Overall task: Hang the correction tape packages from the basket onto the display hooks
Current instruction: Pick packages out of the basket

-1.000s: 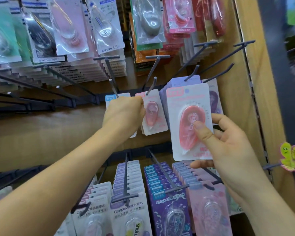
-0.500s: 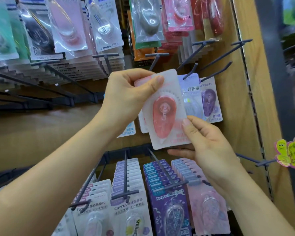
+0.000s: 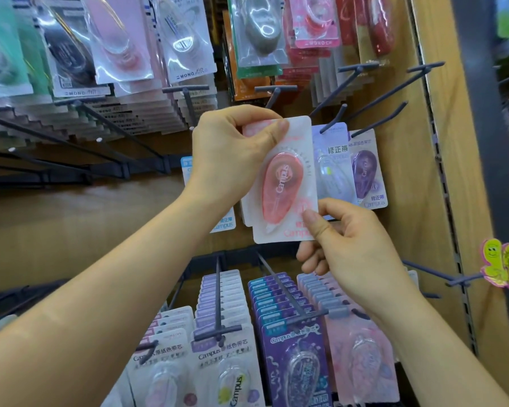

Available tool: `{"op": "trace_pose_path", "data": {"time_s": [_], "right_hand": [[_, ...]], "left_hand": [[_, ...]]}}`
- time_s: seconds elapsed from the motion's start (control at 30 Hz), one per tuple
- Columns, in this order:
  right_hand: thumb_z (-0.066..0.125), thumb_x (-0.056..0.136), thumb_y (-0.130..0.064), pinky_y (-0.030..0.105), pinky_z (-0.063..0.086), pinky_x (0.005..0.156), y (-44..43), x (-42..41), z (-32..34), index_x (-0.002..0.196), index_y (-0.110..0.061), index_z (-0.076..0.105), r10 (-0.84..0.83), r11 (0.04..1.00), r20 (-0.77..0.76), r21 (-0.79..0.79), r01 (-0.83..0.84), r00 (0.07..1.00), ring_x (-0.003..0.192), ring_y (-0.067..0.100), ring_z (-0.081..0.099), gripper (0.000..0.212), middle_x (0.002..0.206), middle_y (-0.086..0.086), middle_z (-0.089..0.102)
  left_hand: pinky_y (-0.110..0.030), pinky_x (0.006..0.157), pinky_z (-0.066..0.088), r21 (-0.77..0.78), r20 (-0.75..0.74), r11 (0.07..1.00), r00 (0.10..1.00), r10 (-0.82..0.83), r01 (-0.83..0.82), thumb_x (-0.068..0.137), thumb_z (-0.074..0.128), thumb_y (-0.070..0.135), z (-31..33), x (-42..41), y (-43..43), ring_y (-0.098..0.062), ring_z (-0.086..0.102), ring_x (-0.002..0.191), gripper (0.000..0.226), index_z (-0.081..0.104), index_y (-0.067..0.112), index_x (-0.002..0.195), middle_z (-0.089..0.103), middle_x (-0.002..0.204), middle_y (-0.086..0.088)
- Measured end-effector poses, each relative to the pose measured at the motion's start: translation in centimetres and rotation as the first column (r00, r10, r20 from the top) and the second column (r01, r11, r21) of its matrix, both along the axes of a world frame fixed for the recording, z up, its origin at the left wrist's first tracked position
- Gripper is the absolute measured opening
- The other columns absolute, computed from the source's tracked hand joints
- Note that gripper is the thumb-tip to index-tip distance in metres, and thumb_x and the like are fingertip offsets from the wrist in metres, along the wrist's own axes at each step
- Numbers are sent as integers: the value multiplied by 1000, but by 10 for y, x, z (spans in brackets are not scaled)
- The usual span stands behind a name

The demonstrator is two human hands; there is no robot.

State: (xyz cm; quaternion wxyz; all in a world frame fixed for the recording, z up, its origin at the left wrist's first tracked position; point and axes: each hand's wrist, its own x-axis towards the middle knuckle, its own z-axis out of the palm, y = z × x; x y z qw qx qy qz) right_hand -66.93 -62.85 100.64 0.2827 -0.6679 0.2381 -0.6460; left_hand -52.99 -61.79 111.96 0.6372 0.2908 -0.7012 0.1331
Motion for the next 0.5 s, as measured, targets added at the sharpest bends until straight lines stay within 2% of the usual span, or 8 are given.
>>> {"op": "trace_pose_path", "data": {"time_s": [0.13, 0.2, 0.37, 0.5], "right_hand": [[54, 100, -19, 21, 48, 45, 1, 0, 5, 82, -5, 57, 28, 999, -7, 17, -28, 1000, 48, 19, 61, 23, 59, 11, 67], [55, 100, -17, 21, 49, 46, 1, 0, 7, 81, -11, 59, 46, 998, 9, 30, -46, 999, 48, 19, 62, 20, 58, 11, 67], [55, 100, -15, 22, 52, 51, -4, 0, 8, 89, -17, 65, 44, 997, 10, 58, -44, 999, 53, 19, 66, 15, 63, 11, 70], [55, 100, -14, 21, 53, 51, -4, 3, 7, 87, -19, 65, 39, 997, 12, 71, -40, 999, 53, 19, 66, 17, 65, 13, 70]], "left_hand": [[-31, 80, 60, 23, -41, 1000, 999, 7, -7, 86, 76, 25, 2, 1, -1, -9, 69, 90, 8, 75, 21, 93, 72, 91, 9], [-33, 81, 60, 73, -52, 997, 999, 4, 0, 87, 75, 25, 5, -1, -1, -10, 69, 89, 2, 73, 25, 87, 71, 88, 9], [-47, 90, 57, 312, -186, 939, 978, -90, 146, 94, 65, 30, 9, -15, 0, -23, 71, 91, 18, 69, 25, 77, 74, 88, -1], [-52, 94, 52, 444, -251, 883, 967, -40, 152, 89, 63, 31, 16, -18, 5, -27, 67, 94, 18, 68, 23, 74, 71, 91, -5]]}}
